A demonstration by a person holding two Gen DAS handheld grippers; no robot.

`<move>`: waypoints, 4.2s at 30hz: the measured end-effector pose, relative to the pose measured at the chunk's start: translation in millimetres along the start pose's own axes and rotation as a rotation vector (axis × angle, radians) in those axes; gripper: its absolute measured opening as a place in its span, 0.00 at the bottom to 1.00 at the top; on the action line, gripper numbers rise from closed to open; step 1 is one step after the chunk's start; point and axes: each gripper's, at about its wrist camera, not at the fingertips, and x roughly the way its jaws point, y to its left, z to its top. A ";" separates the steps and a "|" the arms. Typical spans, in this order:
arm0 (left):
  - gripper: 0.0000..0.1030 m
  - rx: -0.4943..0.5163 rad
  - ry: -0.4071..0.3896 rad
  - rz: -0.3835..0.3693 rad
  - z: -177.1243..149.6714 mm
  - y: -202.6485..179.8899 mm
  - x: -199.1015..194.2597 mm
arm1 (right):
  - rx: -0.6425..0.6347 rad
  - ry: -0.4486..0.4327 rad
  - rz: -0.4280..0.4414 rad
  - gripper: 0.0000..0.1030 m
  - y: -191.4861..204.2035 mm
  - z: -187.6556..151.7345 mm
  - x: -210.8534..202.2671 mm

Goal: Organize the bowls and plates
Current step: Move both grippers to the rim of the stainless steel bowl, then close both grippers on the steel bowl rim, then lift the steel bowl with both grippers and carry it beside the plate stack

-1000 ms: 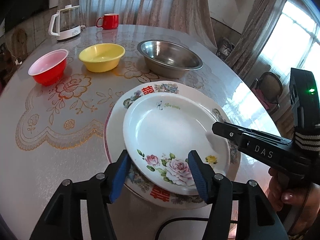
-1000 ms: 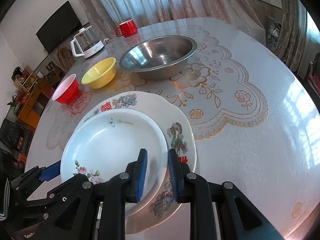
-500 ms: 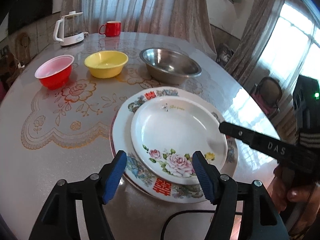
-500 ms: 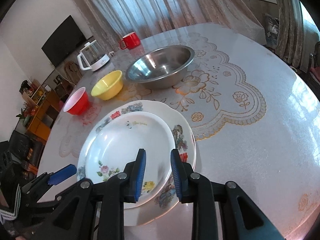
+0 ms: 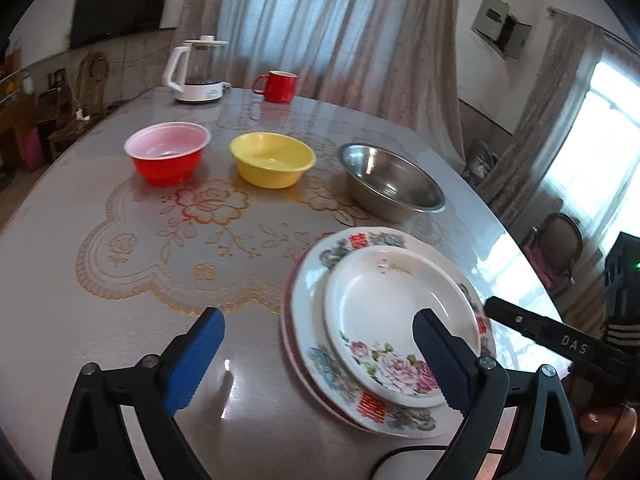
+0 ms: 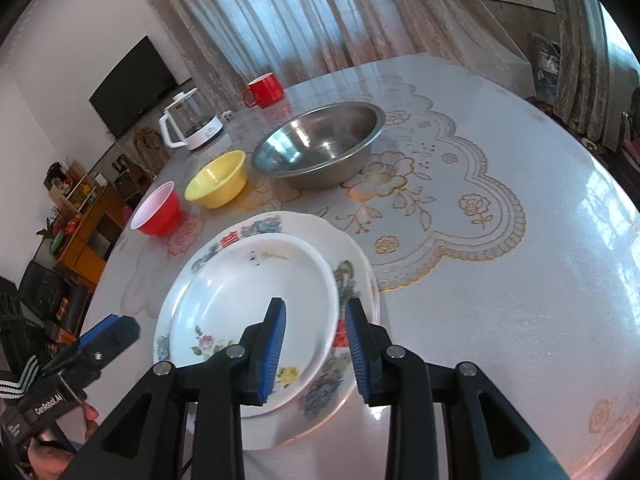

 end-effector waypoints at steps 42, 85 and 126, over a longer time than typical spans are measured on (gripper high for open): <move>0.94 -0.050 0.026 0.039 61.3 30.2 49.9 | 0.109 0.071 -0.021 0.27 -65.2 159.8 153.0; 0.34 0.263 0.180 -0.055 143.9 -67.1 191.8 | -0.002 -0.055 -0.026 0.18 -71.5 114.1 128.1; 0.18 0.140 -0.031 -0.230 116.9 -44.6 64.4 | -0.065 -0.196 0.016 0.17 -32.4 100.1 37.7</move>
